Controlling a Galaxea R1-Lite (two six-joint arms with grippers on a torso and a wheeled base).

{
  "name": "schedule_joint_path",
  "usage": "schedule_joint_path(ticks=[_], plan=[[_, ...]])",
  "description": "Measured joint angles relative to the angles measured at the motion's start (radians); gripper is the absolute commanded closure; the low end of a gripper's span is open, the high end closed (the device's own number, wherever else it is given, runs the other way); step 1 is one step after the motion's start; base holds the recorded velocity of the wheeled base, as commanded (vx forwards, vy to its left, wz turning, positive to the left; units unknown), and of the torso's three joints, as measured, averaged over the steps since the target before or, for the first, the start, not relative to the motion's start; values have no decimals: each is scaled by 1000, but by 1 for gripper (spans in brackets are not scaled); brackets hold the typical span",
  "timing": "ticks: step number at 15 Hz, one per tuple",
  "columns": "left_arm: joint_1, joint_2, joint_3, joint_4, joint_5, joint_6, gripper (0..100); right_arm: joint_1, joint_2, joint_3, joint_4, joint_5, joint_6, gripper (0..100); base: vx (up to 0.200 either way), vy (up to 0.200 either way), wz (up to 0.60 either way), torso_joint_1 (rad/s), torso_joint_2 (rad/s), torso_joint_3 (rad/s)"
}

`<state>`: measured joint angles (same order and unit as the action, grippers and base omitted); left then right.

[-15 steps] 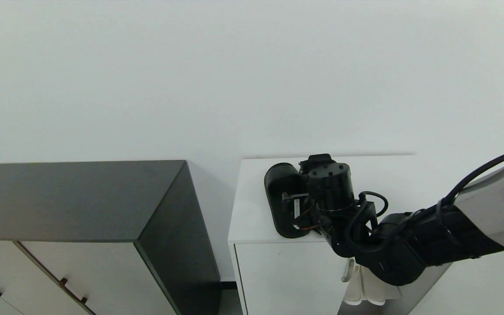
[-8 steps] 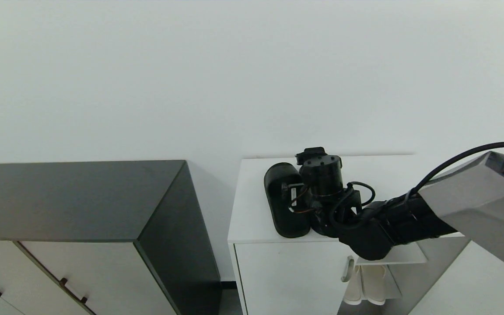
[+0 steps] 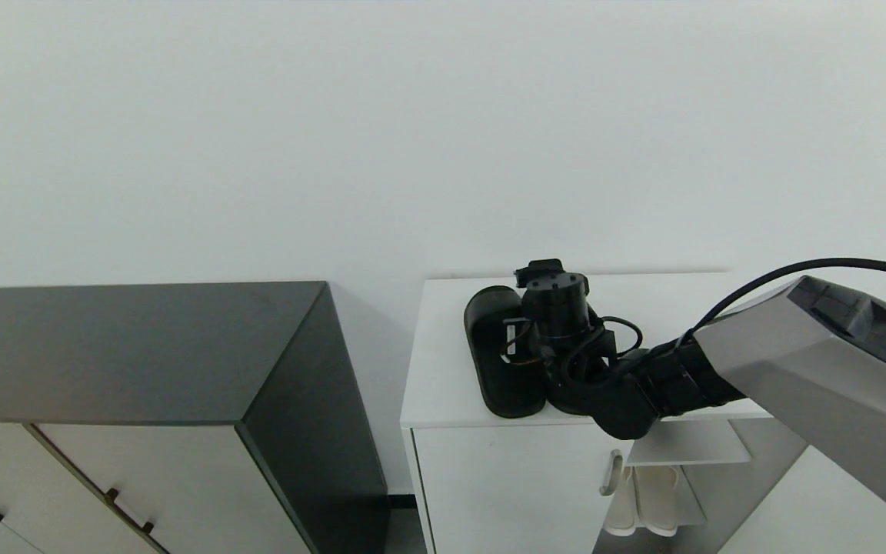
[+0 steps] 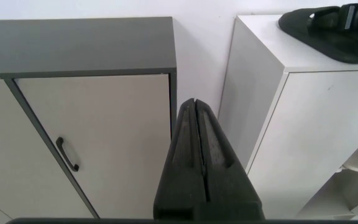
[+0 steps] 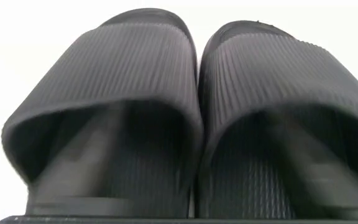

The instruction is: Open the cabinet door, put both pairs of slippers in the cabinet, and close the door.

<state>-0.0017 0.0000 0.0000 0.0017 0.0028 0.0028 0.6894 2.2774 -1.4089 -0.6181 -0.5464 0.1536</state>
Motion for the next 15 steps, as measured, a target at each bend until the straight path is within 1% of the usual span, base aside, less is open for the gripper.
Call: schedule_joint_path(ticks=[4,6,8,11,15], plan=[[0,0,0,0,-1,0,100,-2,14,-33,-2,0,-3,100,0,0,0,0,0,0],[0,0,0,0,-1,2,100,-2,5,-24,-2,-1,-4,100,0,0,0,0,0,0],[0,0,0,0,-2,3,100,9,-38,16,-1,-1,-7,100,0,0,0,0,0,0],[0,0,0,0,-3,3,100,45,-139,141,-4,3,-5,100,0,0,0,0,0,0],[0,0,0,0,-4,5,100,129,-309,398,-20,32,2,100,0,0,0,0,0,0]])
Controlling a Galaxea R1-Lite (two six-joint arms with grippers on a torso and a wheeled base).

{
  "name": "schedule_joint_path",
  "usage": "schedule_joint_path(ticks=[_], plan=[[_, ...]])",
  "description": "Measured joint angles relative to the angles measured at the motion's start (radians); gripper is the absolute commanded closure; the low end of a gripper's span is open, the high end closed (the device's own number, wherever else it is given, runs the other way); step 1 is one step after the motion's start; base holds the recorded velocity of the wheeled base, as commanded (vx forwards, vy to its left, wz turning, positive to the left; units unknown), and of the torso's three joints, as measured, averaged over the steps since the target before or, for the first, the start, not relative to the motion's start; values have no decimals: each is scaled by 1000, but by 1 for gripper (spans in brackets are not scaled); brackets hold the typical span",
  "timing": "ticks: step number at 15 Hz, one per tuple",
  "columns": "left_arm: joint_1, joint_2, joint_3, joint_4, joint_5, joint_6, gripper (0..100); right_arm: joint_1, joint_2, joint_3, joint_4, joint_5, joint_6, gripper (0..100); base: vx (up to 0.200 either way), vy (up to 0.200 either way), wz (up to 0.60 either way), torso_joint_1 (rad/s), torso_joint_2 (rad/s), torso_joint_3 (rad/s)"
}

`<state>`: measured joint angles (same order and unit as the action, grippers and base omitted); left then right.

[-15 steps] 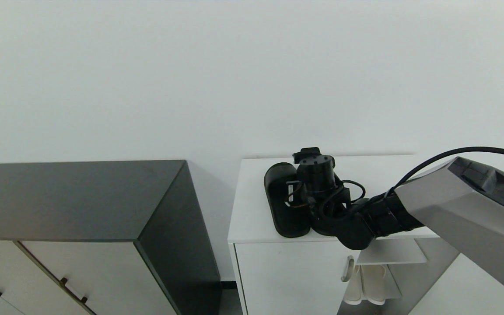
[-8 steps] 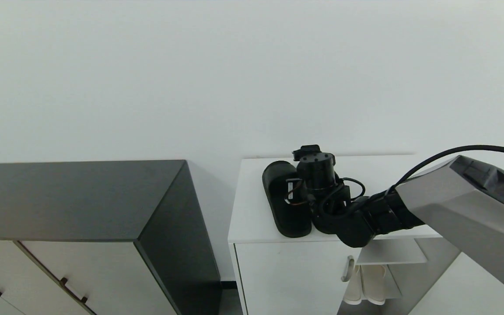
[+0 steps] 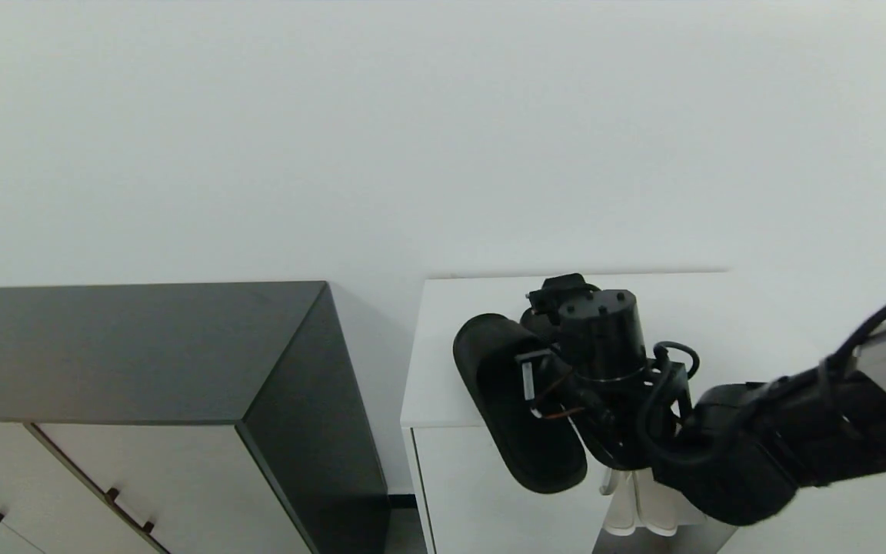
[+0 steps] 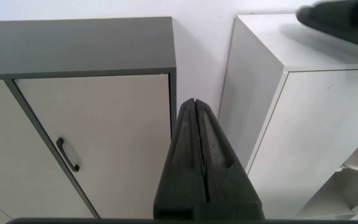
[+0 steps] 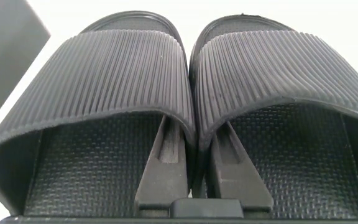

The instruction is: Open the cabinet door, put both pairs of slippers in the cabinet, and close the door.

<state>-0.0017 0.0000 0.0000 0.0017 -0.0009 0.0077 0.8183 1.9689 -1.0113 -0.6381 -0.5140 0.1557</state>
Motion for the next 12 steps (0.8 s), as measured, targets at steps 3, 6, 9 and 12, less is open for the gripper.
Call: schedule_joint_path(ticks=[3,6,9,12], plan=[[0,0,0,0,-1,2,100,68,-89,136,-47,10,-4,100,0,0,0,0,0,0],[0,0,0,0,-1,2,100,83,-130,200,-59,8,-6,100,0,0,0,0,0,0],[0,0,0,0,-1,2,100,84,-153,227,-59,7,-9,100,0,0,0,0,0,0],[0,0,0,0,-1,0,100,84,-157,234,-58,6,-9,100,0,0,0,0,0,0]])
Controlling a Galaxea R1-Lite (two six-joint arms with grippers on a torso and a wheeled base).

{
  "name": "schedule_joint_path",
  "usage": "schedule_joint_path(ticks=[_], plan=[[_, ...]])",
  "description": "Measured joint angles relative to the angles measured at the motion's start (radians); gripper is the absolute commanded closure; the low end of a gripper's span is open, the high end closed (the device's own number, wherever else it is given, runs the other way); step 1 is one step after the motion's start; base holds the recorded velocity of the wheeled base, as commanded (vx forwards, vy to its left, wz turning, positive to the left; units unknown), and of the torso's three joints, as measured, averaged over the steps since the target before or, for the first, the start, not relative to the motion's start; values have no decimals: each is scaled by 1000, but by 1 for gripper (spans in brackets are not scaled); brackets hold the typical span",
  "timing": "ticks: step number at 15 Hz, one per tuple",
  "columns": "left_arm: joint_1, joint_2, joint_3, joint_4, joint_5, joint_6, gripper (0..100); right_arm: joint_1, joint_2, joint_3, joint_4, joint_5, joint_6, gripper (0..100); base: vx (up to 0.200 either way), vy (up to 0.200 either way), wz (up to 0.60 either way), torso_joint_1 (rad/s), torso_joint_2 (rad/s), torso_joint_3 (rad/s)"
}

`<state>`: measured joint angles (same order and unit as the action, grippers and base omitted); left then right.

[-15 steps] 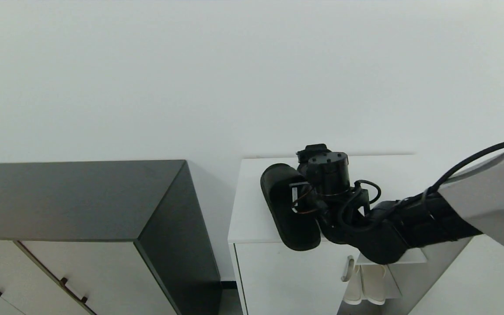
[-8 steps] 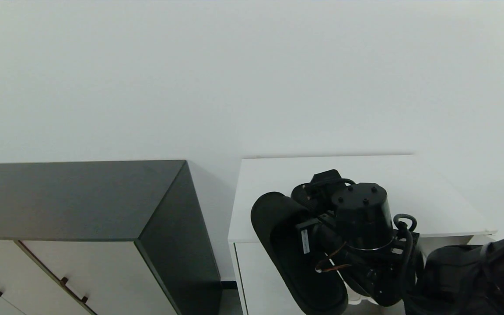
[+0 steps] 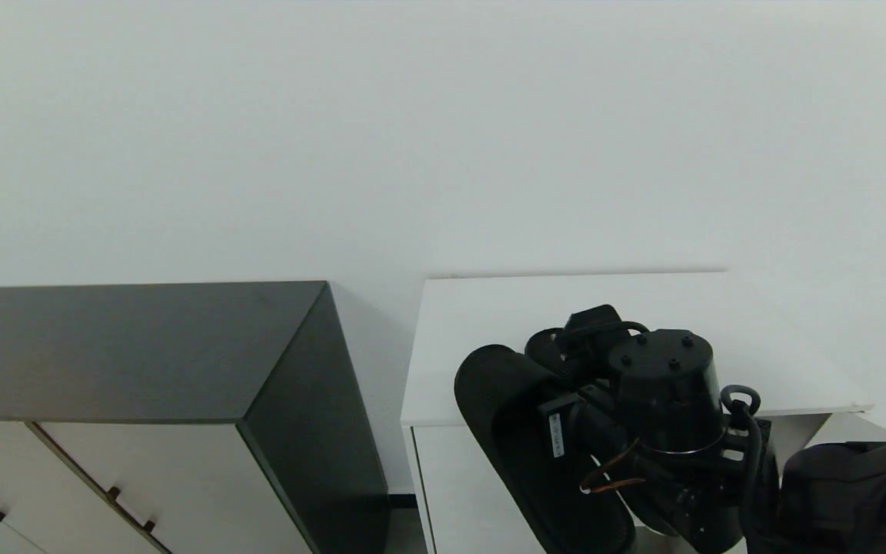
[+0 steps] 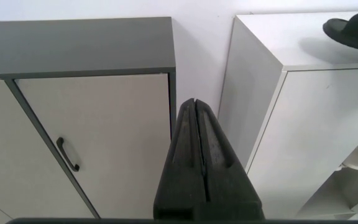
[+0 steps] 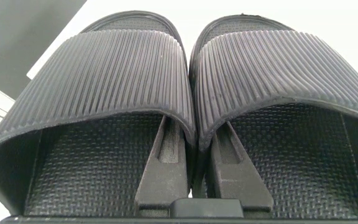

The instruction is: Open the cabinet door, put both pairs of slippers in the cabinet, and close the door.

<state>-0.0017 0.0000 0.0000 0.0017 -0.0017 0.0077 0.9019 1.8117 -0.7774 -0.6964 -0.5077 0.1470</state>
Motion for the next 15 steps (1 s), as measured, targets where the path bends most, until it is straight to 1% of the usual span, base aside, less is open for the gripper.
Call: schedule_joint_path(ticks=[1,10,15], plan=[[0,0,0,0,0,0,100,-1,0,1,0,1,0,100,0,0,0,0,0,0],[0,0,0,0,-1,0,100,-3,17,-4,-6,-2,-1,100,-200,0,0,1,3,1],[0,0,0,0,-1,-1,100,-5,20,-2,-7,3,1,100,0,0,0,0,0,0]])
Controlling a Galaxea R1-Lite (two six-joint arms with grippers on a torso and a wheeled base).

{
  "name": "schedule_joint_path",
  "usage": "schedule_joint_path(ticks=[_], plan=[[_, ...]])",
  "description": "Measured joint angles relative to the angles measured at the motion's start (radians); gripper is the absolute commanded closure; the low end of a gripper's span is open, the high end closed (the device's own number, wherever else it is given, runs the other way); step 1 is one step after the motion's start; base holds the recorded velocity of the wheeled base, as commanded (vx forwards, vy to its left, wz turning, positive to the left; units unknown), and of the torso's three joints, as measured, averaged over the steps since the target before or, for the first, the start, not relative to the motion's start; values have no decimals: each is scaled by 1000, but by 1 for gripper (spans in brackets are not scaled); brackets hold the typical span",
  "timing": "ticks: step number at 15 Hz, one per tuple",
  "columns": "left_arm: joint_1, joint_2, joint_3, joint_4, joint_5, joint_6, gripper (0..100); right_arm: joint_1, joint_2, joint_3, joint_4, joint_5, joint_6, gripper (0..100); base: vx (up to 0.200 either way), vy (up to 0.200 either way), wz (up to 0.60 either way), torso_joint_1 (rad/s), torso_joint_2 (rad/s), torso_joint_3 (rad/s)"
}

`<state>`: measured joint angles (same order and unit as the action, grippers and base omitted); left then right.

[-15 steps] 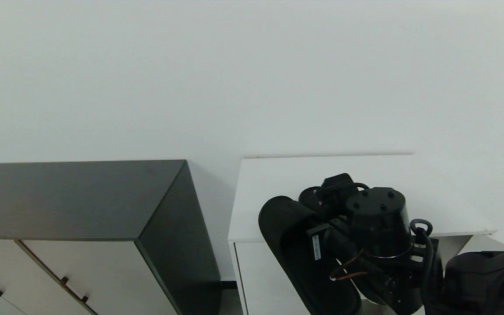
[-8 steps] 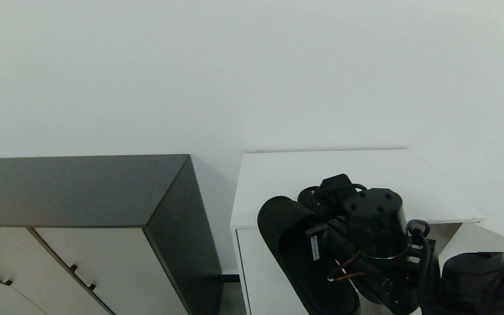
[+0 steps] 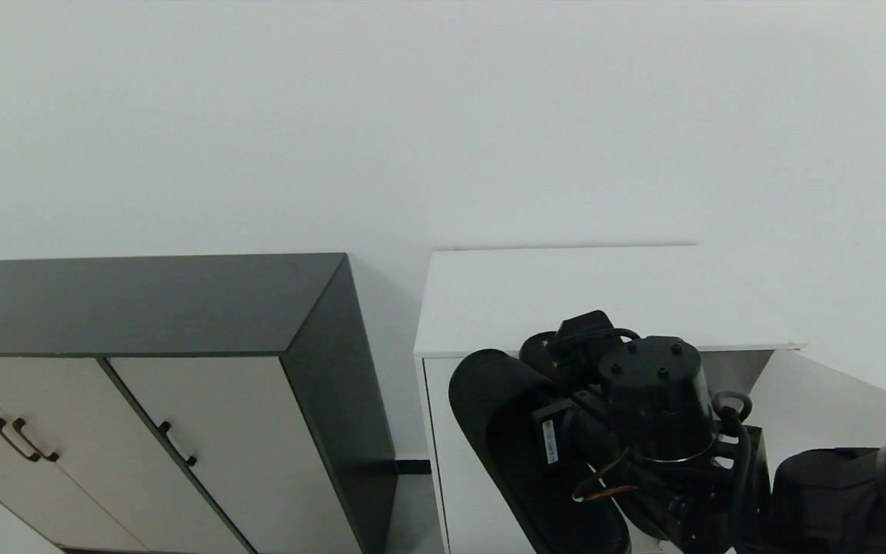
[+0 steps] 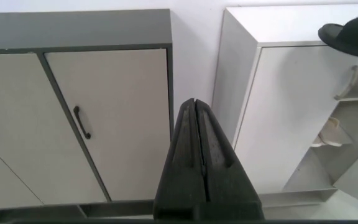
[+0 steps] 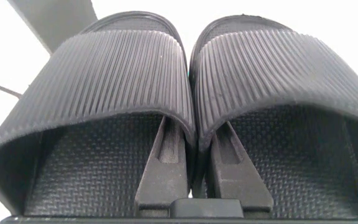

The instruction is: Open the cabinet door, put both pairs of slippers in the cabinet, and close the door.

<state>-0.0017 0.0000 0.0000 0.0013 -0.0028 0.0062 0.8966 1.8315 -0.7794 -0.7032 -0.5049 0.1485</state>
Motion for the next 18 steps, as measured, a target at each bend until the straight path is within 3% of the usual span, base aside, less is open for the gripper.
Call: schedule_joint_path(ticks=[7,13,18], plan=[[0,0,0,0,0,1,100,0,3,3,-17,1,-1,100,0,0,0,0,0,0],[1,0,0,0,-1,3,100,0,-7,17,-18,10,-21,100,0,-200,0,5,3,-1],[0,1,0,1,-1,3,100,4,-66,61,-18,88,-28,100,0,-200,0,4,1,5]])
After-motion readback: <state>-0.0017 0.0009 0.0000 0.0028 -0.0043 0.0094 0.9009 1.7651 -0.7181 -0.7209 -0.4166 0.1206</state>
